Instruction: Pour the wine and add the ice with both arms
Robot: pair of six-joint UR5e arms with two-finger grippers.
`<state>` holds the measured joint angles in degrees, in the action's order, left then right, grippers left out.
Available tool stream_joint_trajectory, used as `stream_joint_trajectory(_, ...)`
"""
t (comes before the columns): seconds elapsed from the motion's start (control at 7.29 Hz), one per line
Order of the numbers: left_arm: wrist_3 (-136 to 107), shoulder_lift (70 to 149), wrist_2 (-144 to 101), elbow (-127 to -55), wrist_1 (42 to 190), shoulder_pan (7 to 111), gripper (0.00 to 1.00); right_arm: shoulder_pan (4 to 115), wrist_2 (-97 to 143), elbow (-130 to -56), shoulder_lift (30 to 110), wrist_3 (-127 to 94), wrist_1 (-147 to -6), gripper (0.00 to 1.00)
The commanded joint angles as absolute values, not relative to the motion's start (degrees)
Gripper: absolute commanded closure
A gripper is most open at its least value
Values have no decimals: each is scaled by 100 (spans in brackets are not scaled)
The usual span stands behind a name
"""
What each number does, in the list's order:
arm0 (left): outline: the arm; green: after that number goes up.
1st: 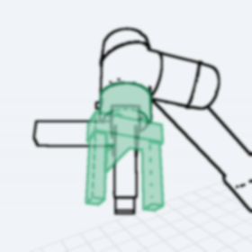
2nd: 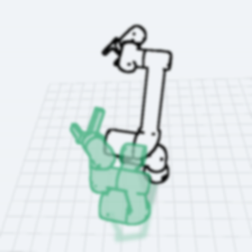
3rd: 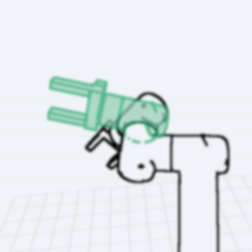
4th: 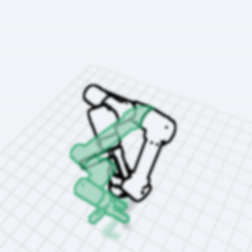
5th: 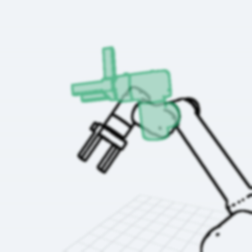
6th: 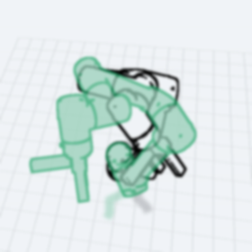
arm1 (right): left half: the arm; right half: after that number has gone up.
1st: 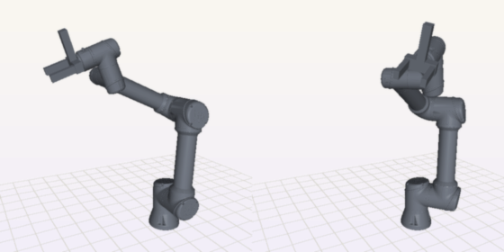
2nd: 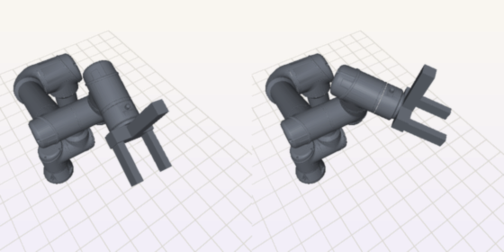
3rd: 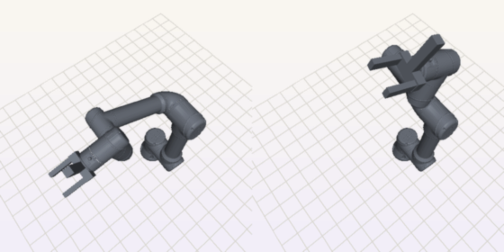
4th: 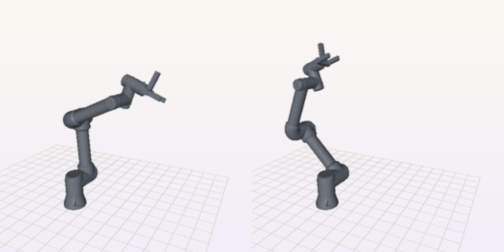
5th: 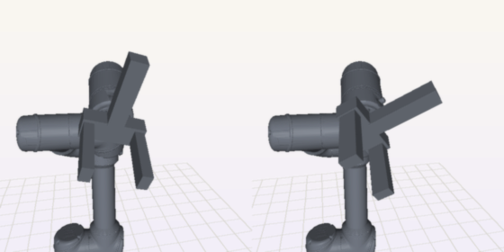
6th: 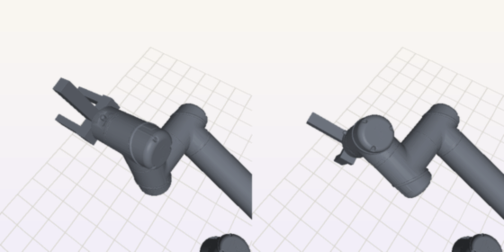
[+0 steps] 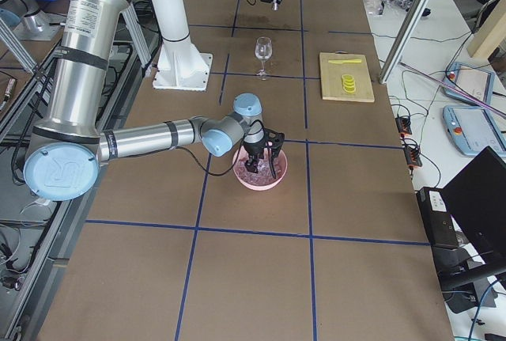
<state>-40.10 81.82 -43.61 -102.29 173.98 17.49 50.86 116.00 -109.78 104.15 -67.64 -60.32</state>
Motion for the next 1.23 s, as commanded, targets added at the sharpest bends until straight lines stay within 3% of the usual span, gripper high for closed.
stream_joint_trajectory(0.0,-4017,8183,-4368,-10125,17394,1740,100,5080,11671,-10978,10415,-6767,-6047,40)
stream_joint_trajectory(0.27,-4086,8191,-4368,-10090,17394,1732,100,5080,11681,-10978,10415,-6768,-6056,59)
stream_joint_trajectory(0.69,-4087,8200,-4368,-10081,17394,1723,100,5080,11681,-10978,10415,-6759,-6064,75)
stream_joint_trajectory(1.1,-4122,8226,-4377,-10064,17394,1696,100,5115,11821,-11091,10424,-6759,-6064,100)
